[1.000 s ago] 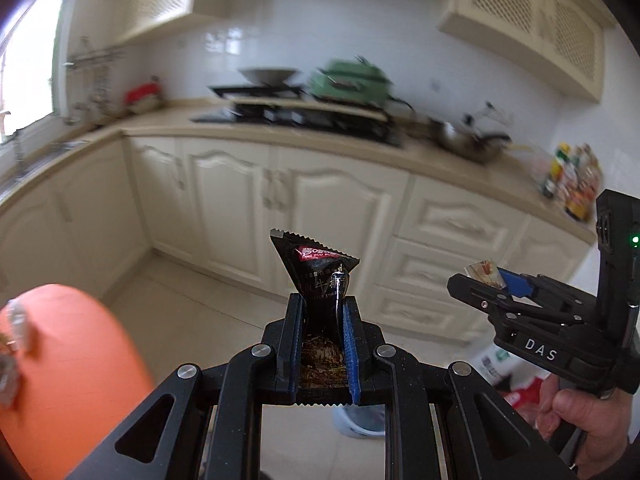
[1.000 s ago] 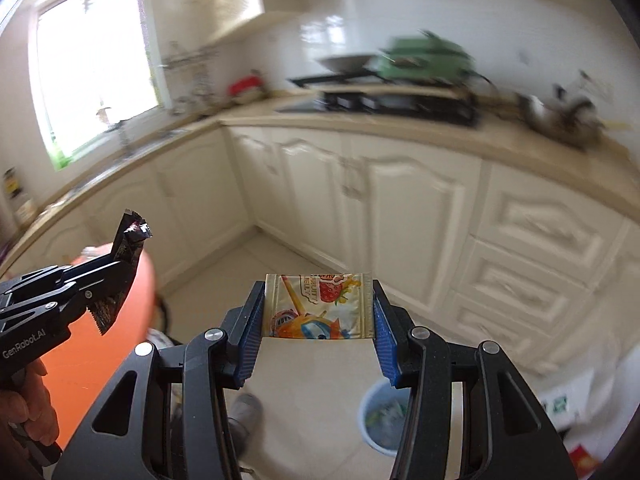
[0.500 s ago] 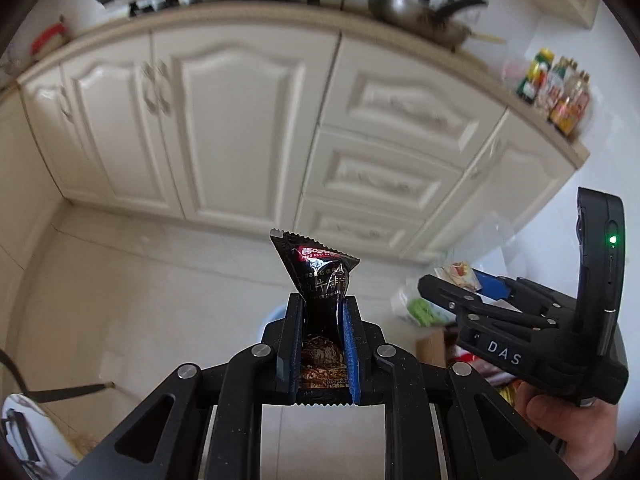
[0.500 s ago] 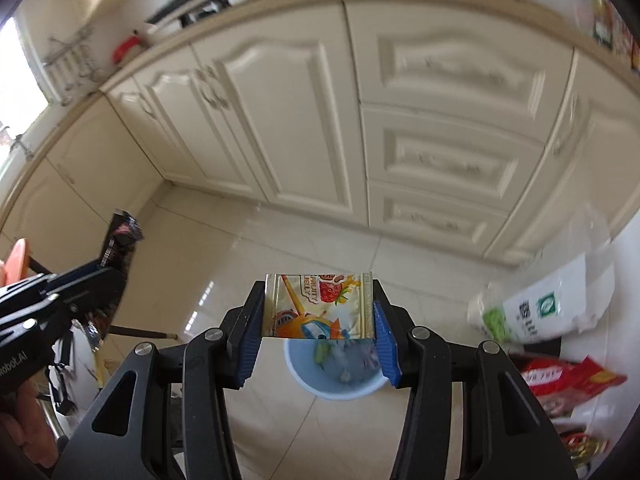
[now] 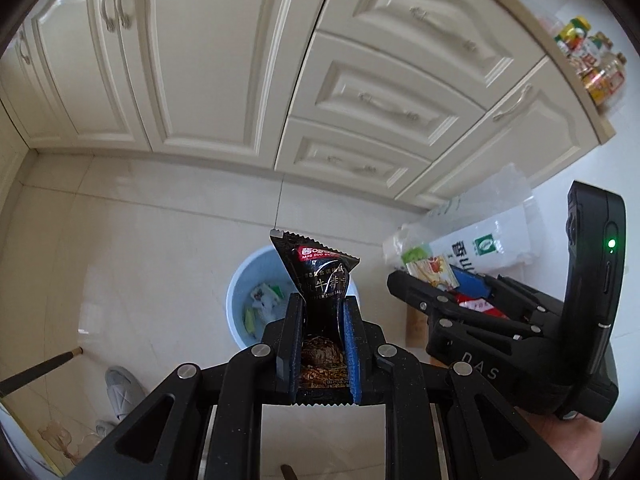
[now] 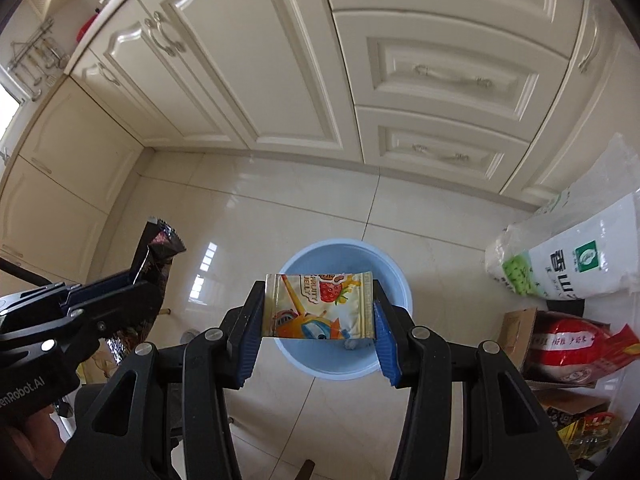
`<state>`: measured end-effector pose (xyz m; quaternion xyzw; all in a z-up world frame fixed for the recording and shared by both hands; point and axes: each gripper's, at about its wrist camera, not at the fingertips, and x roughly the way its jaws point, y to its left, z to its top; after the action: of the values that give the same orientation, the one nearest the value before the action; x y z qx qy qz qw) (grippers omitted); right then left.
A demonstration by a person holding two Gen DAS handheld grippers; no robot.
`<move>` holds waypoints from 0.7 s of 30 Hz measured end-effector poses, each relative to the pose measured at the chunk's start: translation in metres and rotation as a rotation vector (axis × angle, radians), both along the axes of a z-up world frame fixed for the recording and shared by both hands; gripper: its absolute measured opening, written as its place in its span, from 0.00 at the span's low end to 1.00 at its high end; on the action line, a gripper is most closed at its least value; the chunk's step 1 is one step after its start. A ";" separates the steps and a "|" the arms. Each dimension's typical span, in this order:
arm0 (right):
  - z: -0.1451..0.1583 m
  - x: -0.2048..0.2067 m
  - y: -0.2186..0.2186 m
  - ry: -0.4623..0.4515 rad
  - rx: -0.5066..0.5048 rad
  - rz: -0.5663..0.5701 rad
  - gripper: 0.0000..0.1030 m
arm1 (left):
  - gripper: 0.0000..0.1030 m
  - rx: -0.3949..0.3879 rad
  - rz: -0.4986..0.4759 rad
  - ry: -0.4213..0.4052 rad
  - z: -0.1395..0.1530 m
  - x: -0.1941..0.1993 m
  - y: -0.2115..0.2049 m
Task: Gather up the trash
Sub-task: 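Open both tools over the blue bin to drop the wrappers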
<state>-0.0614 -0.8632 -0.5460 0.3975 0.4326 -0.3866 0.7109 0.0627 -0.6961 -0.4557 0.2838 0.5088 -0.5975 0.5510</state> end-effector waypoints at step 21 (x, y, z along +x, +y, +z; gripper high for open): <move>0.009 -0.004 0.009 0.034 -0.016 -0.090 1.00 | 0.89 0.000 0.101 -0.206 0.019 -0.013 0.010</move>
<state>-0.0658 -0.8542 -0.5375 0.4040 0.4232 -0.4284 0.6886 0.0498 -0.6856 -0.4370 0.3178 0.4630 -0.5365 0.6299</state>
